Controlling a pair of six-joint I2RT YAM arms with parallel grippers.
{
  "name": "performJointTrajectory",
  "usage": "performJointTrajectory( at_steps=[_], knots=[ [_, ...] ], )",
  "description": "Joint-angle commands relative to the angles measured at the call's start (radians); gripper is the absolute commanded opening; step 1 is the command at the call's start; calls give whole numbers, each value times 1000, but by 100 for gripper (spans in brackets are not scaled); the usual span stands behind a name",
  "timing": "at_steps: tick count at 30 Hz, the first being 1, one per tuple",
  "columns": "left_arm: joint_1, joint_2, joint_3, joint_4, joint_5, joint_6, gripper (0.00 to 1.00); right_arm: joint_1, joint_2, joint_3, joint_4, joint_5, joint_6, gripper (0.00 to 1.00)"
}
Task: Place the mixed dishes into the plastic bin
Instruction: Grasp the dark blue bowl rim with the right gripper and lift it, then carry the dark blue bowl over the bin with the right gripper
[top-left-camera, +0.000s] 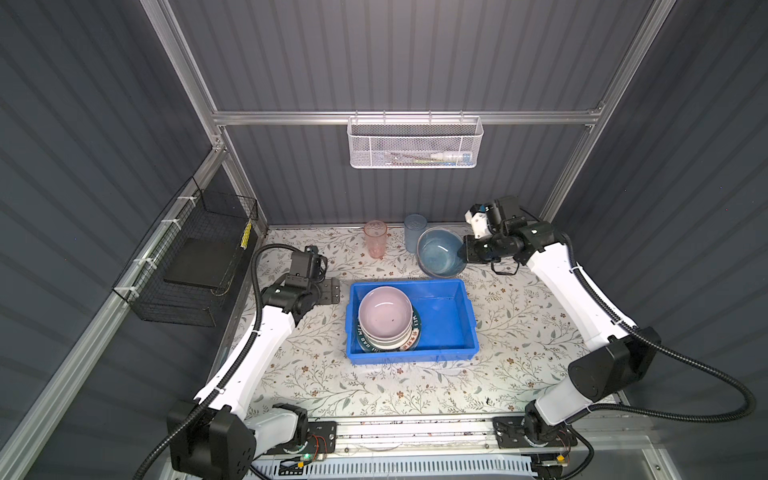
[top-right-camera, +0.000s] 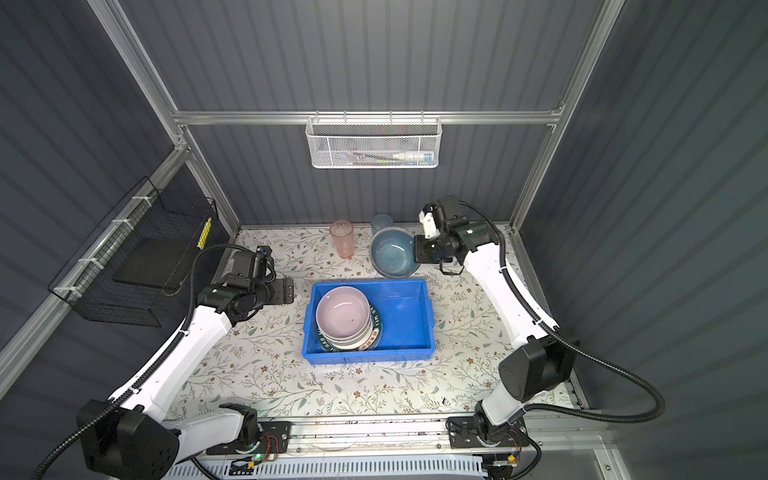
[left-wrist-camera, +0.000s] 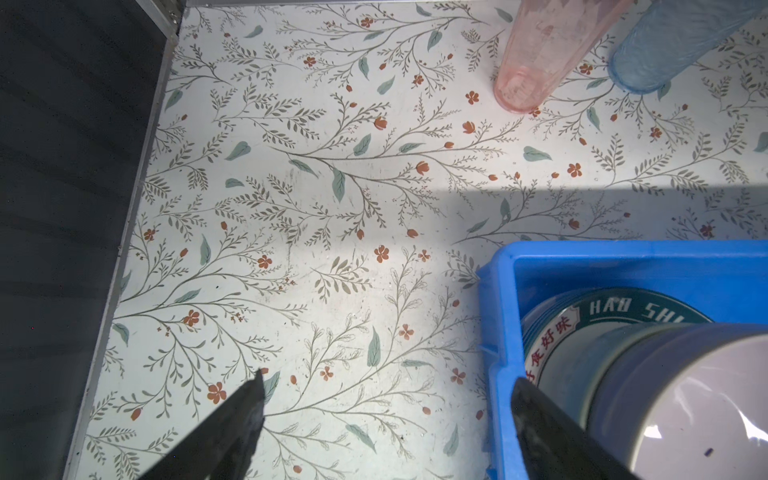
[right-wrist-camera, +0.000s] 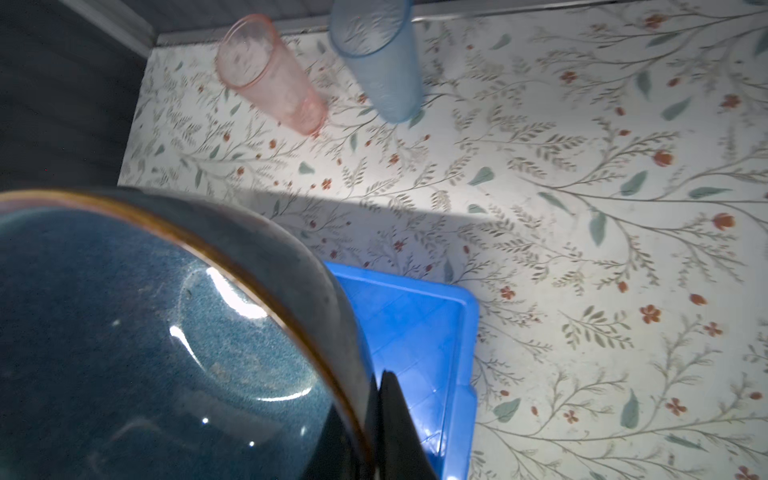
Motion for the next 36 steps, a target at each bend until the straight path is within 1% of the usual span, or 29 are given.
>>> performJointTrajectory(
  at_steps=[1,7,12,16,27,36],
  knots=[
    [6,-23,-16,13,-17,-13,94,77,0,74,-25,-39,-23,0],
    [6,-33,-19,17,-17,-13,94,223,53,124,-77,-4,-34,0],
    [6,-35,-21,18,-15,-13,94,305,110,122,-87,18,-33,0],
    [6,-35,-24,20,-15,-13,94,355,151,119,-81,93,-10,0],
    [6,-29,-23,17,-10,-21,94,416,237,106,-36,194,24,0],
    [6,-22,-21,18,4,-23,94,437,279,102,-21,222,28,0]
  ],
)
